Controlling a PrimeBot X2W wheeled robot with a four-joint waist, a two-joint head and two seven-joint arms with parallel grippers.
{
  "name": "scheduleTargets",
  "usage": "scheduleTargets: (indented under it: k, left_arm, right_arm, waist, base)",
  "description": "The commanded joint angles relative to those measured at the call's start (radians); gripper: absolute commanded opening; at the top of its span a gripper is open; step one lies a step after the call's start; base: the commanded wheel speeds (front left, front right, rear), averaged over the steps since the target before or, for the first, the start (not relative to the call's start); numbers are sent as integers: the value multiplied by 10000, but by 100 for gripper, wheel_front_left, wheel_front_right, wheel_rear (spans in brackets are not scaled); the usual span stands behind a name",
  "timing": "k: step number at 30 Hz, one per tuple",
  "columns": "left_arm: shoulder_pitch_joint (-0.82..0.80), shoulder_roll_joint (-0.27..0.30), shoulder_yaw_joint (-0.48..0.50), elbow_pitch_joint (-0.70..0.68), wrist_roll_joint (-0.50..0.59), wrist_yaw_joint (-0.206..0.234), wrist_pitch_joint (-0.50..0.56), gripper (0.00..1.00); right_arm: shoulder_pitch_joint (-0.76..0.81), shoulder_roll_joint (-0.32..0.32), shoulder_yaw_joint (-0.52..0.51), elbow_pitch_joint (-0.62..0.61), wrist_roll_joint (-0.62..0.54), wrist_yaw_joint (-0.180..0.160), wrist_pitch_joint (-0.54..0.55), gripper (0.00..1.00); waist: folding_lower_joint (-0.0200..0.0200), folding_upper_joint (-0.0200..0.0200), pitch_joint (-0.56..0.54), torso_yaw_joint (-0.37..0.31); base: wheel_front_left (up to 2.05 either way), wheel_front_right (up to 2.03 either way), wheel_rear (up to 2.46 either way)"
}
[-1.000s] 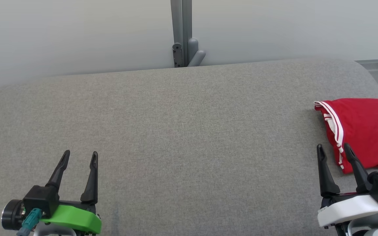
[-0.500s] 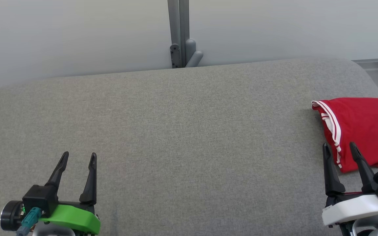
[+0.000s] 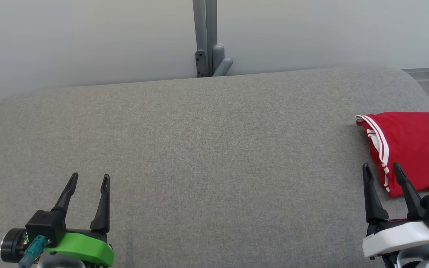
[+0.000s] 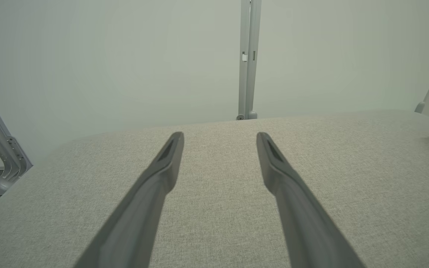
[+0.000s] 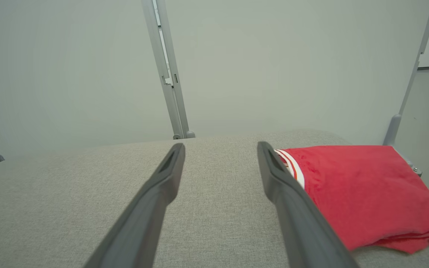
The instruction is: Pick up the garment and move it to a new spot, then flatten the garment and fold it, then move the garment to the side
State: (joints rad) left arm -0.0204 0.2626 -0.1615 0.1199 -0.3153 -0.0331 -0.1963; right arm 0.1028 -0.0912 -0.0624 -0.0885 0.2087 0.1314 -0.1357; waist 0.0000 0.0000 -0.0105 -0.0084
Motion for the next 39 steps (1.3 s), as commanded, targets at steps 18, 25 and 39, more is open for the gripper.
scheduleTargets:
  k: [18,25,39]
  left_arm:
    - [183,-239,-69,102,-925,6,-32,0]
    - [325,-415,-5,-44,-2116,-93,34,0]
    - [590,-734,105,-317,-4211,-268,150,0]
  right_arm:
    - [46,13,-11,227,1078,-1,230,0]
    - [-21,-101,-106,408,2526,-1,562,0]
    - [-135,-211,-316,706,4987,-3,1178,0]
  waist:
    - [0,0,28,18]
    - [0,0,34,22]
    - [0,0,45,30]
  base:
    - [0,0,0]
    - [0,0,0]
    - [0,0,0]
